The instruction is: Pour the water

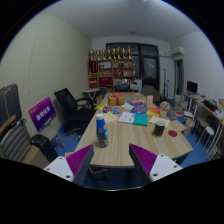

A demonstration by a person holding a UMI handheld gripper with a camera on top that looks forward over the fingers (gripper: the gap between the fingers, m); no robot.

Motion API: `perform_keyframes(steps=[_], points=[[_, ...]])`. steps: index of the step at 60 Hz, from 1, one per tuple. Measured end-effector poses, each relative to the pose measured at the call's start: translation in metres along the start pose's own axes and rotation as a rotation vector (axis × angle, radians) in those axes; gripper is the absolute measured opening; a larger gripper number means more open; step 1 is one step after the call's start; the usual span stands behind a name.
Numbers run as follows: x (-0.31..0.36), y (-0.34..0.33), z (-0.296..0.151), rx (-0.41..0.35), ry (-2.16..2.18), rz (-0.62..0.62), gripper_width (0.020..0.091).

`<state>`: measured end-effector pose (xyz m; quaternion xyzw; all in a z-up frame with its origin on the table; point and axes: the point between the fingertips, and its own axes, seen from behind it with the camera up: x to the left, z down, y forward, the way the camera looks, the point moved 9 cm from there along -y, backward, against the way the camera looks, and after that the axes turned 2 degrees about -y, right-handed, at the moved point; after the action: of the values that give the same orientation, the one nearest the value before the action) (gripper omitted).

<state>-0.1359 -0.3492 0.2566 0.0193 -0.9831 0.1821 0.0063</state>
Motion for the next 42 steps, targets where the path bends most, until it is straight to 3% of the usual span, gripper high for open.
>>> perform_keyframes(steps=[1, 7, 10, 18, 27, 31, 42], points=[[-0.026, -0.004, -0.005, 0.007, 0.005, -0.008, 0.0814], [0.031, 0.047, 0.014, -0.021, -0.019, 0.014, 0.0813], [0.017, 0.072, 0.013, -0.048, -0.043, 0.021, 0.0815], [0.06, 0.17, 0.021, -0.107, -0.061, 0.054, 0.0817], [0.068, 0.266, 0.039, -0.121, -0.076, 0.083, 0.0812], [0.066, 0.294, 0.043, -0.106, -0.055, 0.101, 0.0809], [0.065, 0.346, 0.032, -0.155, -0.05, 0.104, 0.0813]])
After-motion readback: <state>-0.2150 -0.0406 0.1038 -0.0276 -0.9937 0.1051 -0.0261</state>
